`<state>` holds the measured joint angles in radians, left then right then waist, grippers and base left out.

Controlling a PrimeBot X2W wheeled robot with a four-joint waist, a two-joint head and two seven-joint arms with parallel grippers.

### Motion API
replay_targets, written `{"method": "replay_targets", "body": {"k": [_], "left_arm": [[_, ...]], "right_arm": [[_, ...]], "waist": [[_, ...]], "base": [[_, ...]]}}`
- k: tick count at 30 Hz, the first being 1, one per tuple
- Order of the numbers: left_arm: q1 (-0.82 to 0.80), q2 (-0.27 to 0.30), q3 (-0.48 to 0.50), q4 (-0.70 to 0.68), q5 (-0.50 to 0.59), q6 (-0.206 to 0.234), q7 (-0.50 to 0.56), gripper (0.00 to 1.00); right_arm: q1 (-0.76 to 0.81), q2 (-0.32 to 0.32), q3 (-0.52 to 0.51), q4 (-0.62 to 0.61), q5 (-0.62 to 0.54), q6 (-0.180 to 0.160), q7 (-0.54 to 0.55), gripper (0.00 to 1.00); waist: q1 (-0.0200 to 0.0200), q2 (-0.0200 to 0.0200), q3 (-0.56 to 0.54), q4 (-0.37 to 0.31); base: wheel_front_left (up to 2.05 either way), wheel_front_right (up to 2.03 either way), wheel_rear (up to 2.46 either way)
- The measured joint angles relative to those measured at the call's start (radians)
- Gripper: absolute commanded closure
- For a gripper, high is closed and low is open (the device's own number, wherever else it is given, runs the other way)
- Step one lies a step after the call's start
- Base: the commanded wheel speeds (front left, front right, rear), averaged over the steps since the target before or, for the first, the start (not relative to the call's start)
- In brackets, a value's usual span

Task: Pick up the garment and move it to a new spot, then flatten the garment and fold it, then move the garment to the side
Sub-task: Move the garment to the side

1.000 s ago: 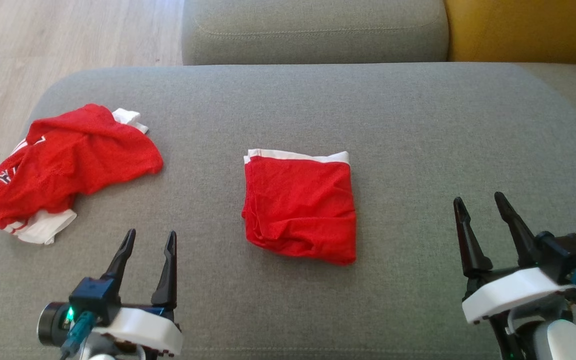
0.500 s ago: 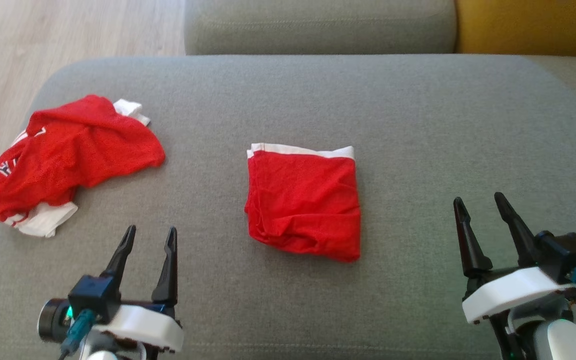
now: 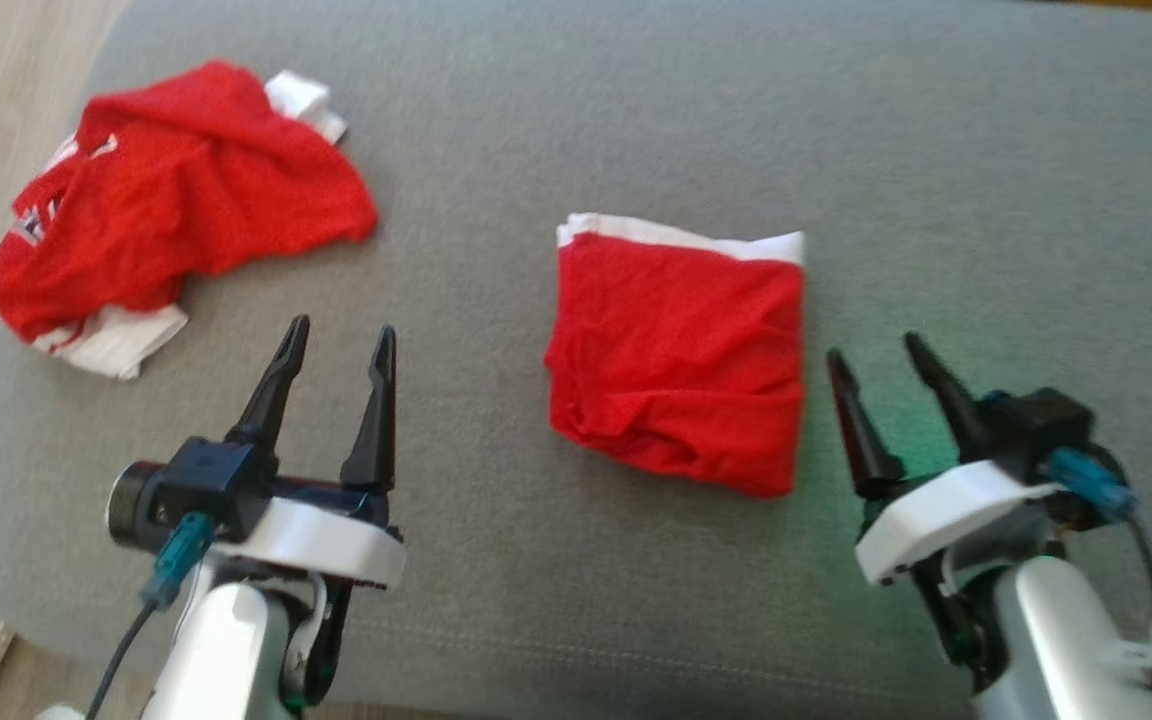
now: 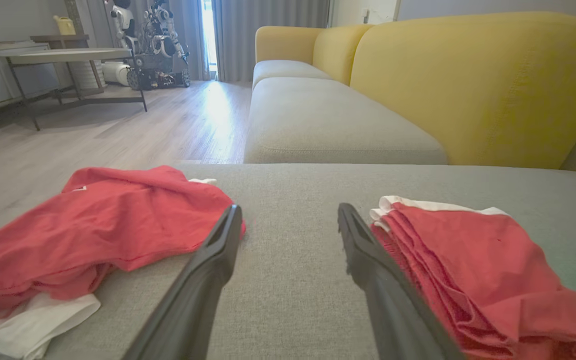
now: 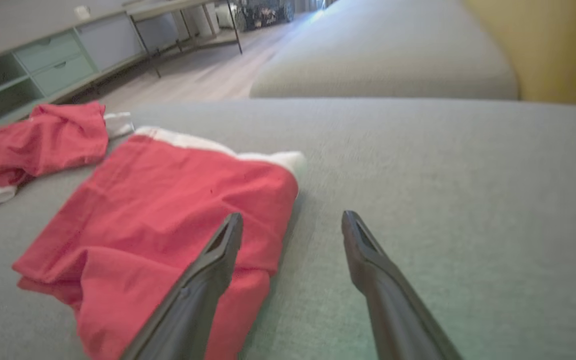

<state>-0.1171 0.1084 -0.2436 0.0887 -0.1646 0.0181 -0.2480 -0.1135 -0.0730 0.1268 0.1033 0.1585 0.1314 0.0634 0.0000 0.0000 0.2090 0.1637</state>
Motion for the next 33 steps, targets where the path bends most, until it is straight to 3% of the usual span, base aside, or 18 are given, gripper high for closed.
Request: {"method": "replay_targets", "body": {"k": [12,13,14,15,23,33], "left_arm": [[-0.058,-0.031,-0.002,0.015,0.001,-0.011,-0.001,0.00],[-0.058,-0.032,-0.002,0.015,0.001,-0.016,-0.001,0.00],[-0.058,-0.035,-0.001,0.014,0.001,-0.018,-0.001,0.00],[-0.058,-0.036,0.000,0.012,0.001,-0.018,-0.002,0.00],[-0.049,-0.044,0.038,0.002,0.014,-0.019,-0.002,0.00],[-0.051,-0.035,0.060,-0.042,0.040,-0.030,-0.002,0.00]], "right_arm": [[-0.105,0.001,0.097,0.250,0.048,0.000,0.028,0.00],[-0.116,0.001,0.101,0.257,0.053,0.000,0.030,0.12],[-0.127,0.001,0.109,0.265,0.061,0.000,0.038,0.62],[-0.137,0.001,0.118,0.268,0.066,0.000,0.045,1.00],[-0.148,-0.053,0.170,0.263,0.081,0.000,0.080,1.00],[-0.226,-0.281,0.151,0.201,0.091,0.000,0.141,1.00]], "waist": [[0.0000,0.0000,0.089,0.061],[0.0000,0.0000,0.091,0.060],[0.0000,0.0000,0.091,0.058],[0.0000,0.0000,0.092,0.055],[0.0000,0.0000,0.070,-0.013],[0.0000,0.0000,0.080,-0.165]], "base": [[0.00,0.00,0.00],[0.00,0.00,0.00],[0.00,0.00,0.00],[0.00,0.00,0.00],[0.00,0.00,0.00],[0.00,0.00,0.00]]}}
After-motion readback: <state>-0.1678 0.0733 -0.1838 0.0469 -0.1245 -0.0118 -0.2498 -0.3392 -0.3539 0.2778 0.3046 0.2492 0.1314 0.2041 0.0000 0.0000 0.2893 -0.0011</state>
